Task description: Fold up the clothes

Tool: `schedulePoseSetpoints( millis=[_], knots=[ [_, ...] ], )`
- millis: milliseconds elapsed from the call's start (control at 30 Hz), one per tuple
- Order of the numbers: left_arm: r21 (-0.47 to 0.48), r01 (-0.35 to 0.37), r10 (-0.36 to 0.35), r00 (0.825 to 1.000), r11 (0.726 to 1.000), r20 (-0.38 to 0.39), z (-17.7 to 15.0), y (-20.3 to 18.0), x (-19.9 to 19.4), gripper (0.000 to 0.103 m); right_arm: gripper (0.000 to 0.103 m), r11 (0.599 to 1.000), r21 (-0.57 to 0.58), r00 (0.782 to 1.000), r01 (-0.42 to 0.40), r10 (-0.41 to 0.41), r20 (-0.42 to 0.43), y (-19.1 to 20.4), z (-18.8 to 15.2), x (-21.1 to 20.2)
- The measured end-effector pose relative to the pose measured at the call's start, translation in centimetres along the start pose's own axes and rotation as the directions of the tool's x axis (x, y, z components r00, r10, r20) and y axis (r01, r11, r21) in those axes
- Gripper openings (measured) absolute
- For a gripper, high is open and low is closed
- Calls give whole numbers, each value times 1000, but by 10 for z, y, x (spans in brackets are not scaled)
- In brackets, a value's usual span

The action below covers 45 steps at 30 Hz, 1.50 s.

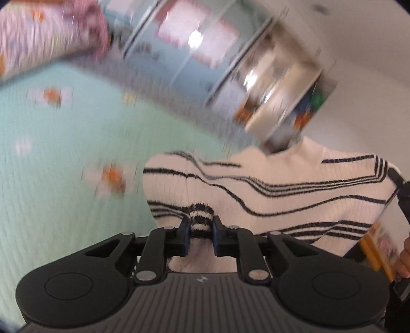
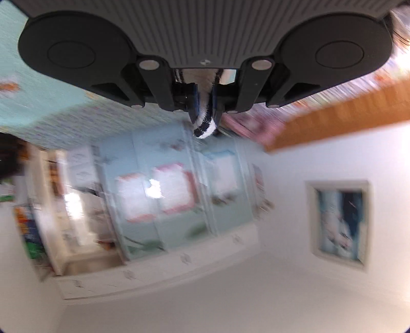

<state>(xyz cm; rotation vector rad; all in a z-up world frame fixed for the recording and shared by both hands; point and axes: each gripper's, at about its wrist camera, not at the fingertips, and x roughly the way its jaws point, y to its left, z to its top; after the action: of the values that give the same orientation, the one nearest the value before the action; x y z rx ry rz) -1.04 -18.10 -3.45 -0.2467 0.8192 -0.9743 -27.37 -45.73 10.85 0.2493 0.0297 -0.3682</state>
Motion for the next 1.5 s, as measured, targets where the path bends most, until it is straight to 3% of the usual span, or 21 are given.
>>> schedulePoseSetpoints(
  millis=[67, 100, 133, 233, 267, 300, 333, 467, 533, 567, 667, 800, 900, 967, 1033, 1133, 1200, 1267, 1333, 1400, 1500],
  knots=[
    [16, -33, 34, 994, 999, -106, -28, 10, 16, 16, 12, 994, 28, 989, 105, -101, -111, -30, -36, -11],
    [25, -48, 52, 986, 999, -159, -42, 15, 24, 16, 13, 984, 40, 968, 173, -163, -189, -41, -60, -5],
    [35, -63, 69, 975, 997, -210, -56, 20, 31, 16, 14, 969, 38, 935, 243, -223, -275, -53, -86, 0],
    [19, -51, 54, 970, 998, -236, -65, 35, 27, 27, 17, 925, 38, 824, 377, -316, -470, -75, -151, 9],
    [21, -55, 58, 973, 998, -225, -61, 38, 23, 29, 17, 913, 53, 807, 406, -330, -490, -80, -161, 6],
    [32, -59, 64, 978, 998, -201, -52, 37, 20, 31, 18, 903, 72, 805, 423, -339, -486, -78, -166, 6],
    [42, -63, 69, 982, 997, -176, -43, 36, 17, 32, 23, 900, 96, 819, 425, -338, -464, -76, -165, 6],
    [110, -58, 68, 993, 992, -92, -9, 18, 17, 48, 56, 917, 158, 885, 366, -290, -365, -53, -147, 31],
    [175, -62, 80, 992, 983, -93, 6, 7, 29, 56, 70, 941, 116, 879, 316, -245, -410, -42, -156, 74],
    [207, -55, 80, 990, 977, -114, 13, 3, 40, 58, 71, 952, 97, 873, 290, -222, -433, -36, -160, 96],
    [253, -64, 114, 975, 965, -189, 24, 2, 82, 58, 72, 978, 41, 850, 206, -158, -502, -18, -174, 161],
    [303, -28, 121, 948, 952, -293, 34, 7, 121, 58, 72, 996, -22, 801, 85, -81, -593, 5, -191, 248],
    [361, 44, 95, 928, 932, -359, 30, 11, 132, 58, 72, 999, -54, 740, 4, -39, -671, -6, -204, 299],
    [405, 50, 112, 924, 913, -365, 27, 15, 140, 58, 72, 998, -55, 684, -40, -13, -730, -19, -214, 327],
    [407, 58, 112, 917, 912, -382, 26, 20, 144, 56, 72, 995, -71, 650, -66, -11, -760, -17, -225, 351],
    [388, 173, 22, 893, 905, -449, 16, 17, 140, 52, 72, 988, -108, 642, -114, -9, -767, -10, -241, 337],
    [393, 255, -35, 872, 883, -488, 8, 10, 134, 49, 58, 983, -118, 637, -139, -2, -771, -2, -241, 327],
    [417, 332, -78, 851, 846, -519, -3, -2, 124, 49, 28, 983, -115, 633, -144, 2, -774, 9, -241, 324],
    [437, 396, -113, 831, 808, -544, -14, -13, 114, 49, 25, 983, -115, 645, -142, 4, -764, 23, -244, 313],
    [425, 479, -173, 794, 768, -583, -24, -24, 100, 49, 24, 984, -113, 662, -141, 8, -750, 35, -248, 296],
    [448, 527, -189, 774, 722, -605, -35, -36, 90, 49, 28, 983, -141, 688, -117, -22, -725, 34, -245, 284]
  ],
)
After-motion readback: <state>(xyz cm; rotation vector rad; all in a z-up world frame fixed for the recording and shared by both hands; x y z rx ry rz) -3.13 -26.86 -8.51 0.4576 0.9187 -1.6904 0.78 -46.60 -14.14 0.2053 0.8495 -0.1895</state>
